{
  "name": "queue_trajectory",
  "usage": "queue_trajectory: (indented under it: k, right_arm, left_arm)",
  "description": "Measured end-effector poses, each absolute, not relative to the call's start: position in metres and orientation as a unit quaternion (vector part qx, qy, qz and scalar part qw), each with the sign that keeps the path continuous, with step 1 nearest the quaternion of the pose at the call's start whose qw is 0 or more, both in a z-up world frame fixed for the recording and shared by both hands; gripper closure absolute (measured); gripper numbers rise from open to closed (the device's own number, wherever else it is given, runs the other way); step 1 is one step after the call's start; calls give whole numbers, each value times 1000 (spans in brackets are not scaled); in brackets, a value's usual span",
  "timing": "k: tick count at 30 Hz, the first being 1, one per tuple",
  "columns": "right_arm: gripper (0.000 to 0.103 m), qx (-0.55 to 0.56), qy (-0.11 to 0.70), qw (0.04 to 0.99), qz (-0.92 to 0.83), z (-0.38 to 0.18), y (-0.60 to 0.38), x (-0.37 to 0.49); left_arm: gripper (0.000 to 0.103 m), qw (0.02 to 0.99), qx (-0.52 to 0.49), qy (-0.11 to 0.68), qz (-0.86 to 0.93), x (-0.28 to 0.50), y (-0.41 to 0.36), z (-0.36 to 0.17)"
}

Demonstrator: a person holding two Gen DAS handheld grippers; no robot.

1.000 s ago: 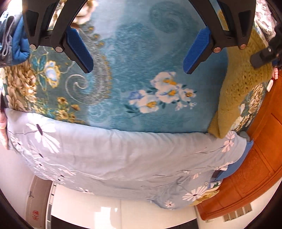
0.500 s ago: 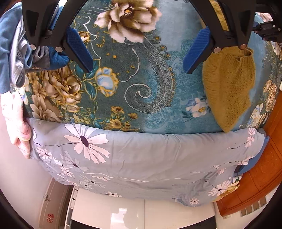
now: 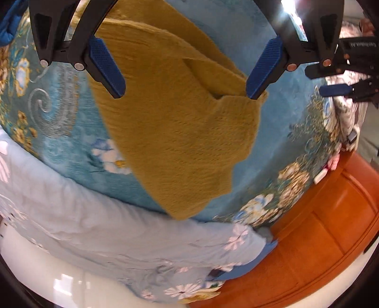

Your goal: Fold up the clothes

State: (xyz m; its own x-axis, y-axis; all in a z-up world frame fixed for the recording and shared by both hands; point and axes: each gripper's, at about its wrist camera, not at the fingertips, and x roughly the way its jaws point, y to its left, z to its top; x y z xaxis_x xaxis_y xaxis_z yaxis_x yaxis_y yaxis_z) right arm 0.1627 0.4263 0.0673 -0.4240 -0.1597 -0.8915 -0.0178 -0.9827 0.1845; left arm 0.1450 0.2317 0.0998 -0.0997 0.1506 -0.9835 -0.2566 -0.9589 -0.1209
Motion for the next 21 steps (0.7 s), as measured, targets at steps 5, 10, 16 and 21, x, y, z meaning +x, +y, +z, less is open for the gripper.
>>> queue_trajectory:
  k: [5, 10, 16, 21]
  right_arm:
    - [0, 568, -68, 85, -816, 28, 349, 126]
    - [13, 609, -54, 72, -788, -8, 319, 100]
    - [57, 653, -77, 32, -753, -38, 330, 95]
    - [90, 636, -138, -12, -759, -15, 382, 103]
  left_arm:
    - [44, 112, -658, 27, 744, 123, 191, 94]
    - [44, 114, -668, 26, 735, 113, 168, 80]
    - [44, 111, -675, 14, 729, 103, 147, 69]
    - [44, 111, -674, 12, 730, 87, 140, 64]
